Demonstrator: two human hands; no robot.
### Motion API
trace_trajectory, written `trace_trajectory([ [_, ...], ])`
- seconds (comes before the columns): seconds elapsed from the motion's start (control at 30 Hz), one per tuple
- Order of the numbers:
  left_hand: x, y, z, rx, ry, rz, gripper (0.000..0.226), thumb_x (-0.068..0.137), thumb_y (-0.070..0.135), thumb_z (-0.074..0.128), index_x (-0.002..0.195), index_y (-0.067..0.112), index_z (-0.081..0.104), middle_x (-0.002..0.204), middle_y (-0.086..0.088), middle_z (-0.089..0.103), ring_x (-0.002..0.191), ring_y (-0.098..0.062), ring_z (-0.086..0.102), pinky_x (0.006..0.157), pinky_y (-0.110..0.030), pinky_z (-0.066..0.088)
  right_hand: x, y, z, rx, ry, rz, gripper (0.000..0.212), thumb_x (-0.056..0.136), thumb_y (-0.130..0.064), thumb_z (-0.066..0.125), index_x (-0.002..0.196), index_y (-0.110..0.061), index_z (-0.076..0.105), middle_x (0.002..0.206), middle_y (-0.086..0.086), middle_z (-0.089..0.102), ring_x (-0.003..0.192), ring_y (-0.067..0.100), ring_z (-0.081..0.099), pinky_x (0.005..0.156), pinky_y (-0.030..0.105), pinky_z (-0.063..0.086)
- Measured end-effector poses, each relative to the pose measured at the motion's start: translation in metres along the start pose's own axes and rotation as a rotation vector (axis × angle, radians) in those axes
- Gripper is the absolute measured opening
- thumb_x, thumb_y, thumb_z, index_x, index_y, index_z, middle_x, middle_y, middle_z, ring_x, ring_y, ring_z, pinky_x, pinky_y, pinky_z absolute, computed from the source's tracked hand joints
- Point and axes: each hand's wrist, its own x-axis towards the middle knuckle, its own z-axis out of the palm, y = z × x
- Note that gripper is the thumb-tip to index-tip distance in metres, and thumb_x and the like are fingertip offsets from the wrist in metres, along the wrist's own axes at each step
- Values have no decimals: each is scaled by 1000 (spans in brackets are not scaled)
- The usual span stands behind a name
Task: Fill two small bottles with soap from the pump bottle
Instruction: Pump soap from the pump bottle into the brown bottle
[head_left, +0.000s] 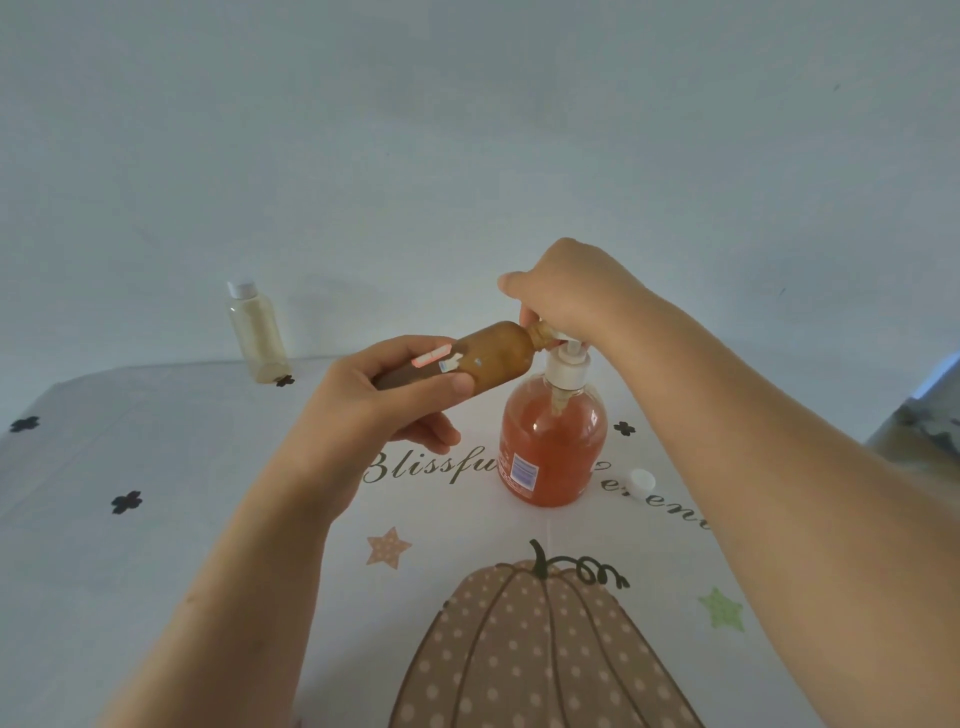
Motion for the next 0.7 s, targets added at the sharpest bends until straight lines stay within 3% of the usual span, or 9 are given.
trace_trajectory([
  [0.17, 2, -3, -3, 20, 11, -5, 32, 64, 17, 79, 96, 18, 75, 69, -13, 69, 60, -29, 66, 60, -33, 57, 5, 5, 11, -19, 21, -3, 32, 94, -32, 51, 95, -11, 76, 87, 6, 74, 71, 24, 61, 62, 29, 42],
  [0.7, -2, 2, 2, -6, -7, 26, 28, 66, 15, 79, 93, 19, 75, 64, -9, 66, 55, -24, 64, 57, -28, 55, -3, -4, -5, -69, 0, -35, 32, 96, -28, 51, 97, -8, 76, 66, 2, 65, 54, 20, 57, 57, 26, 42],
])
